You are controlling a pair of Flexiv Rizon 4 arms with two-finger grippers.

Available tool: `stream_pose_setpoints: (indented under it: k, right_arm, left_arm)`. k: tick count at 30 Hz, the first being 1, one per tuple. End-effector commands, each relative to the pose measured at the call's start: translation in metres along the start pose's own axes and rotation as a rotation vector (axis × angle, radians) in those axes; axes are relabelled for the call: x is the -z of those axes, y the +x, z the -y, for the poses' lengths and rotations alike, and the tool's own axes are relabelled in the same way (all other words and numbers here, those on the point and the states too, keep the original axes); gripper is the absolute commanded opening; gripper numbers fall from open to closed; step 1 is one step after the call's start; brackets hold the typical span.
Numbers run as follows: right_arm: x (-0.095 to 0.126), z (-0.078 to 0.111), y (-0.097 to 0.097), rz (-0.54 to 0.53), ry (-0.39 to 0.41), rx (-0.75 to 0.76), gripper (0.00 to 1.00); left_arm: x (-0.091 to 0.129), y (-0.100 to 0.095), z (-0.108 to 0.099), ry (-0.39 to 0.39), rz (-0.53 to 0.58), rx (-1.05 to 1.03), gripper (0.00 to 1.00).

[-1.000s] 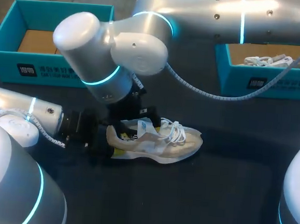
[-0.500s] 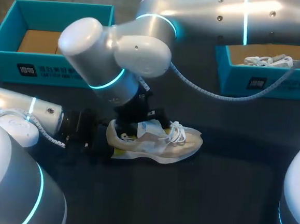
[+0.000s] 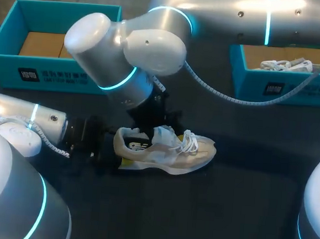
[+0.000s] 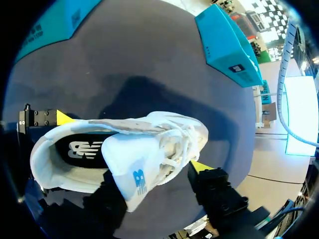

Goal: Take the shoe out of the shoebox, open the shoe tongue, remove and reinsert the insole, then place the shoe into the shoebox

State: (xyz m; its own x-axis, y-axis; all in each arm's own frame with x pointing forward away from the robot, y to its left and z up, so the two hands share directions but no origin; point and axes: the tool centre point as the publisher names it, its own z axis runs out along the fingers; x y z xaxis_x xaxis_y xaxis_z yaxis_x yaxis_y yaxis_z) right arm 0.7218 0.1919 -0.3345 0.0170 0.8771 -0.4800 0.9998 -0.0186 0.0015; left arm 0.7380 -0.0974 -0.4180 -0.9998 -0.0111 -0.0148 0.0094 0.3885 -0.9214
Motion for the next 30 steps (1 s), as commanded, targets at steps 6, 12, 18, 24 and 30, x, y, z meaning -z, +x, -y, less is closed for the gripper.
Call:
stream_pose_setpoints:
  k: [6,12,18,24,30]
  right_arm:
    - [0.002,0.004,-0.011,-0.007,-0.018,-0.223,0.17]
    - [0.000,0.003,-0.028,0.013,-0.019,-0.235,0.07]
    - [-0.009,-0.001,-0.049,0.035,-0.005,-0.253,0.00]
    - [-0.022,-0.007,-0.064,0.045,0.005,-0.263,0.06]
    - [-0.037,-0.011,-0.069,0.042,0.021,-0.271,0.19]
  left_arm:
    - [0.002,-0.001,-0.003,-0.003,-0.001,0.000,0.00]
    - [0.002,-0.001,-0.003,-0.003,-0.001,0.000,0.00]
    - [0.002,-0.001,-0.003,-0.003,-0.001,0.000,0.00]
    - [0.002,-0.001,-0.003,-0.003,-0.001,0.000,0.00]
    - [0.002,-0.001,-0.003,-0.003,-0.001,0.000,0.00]
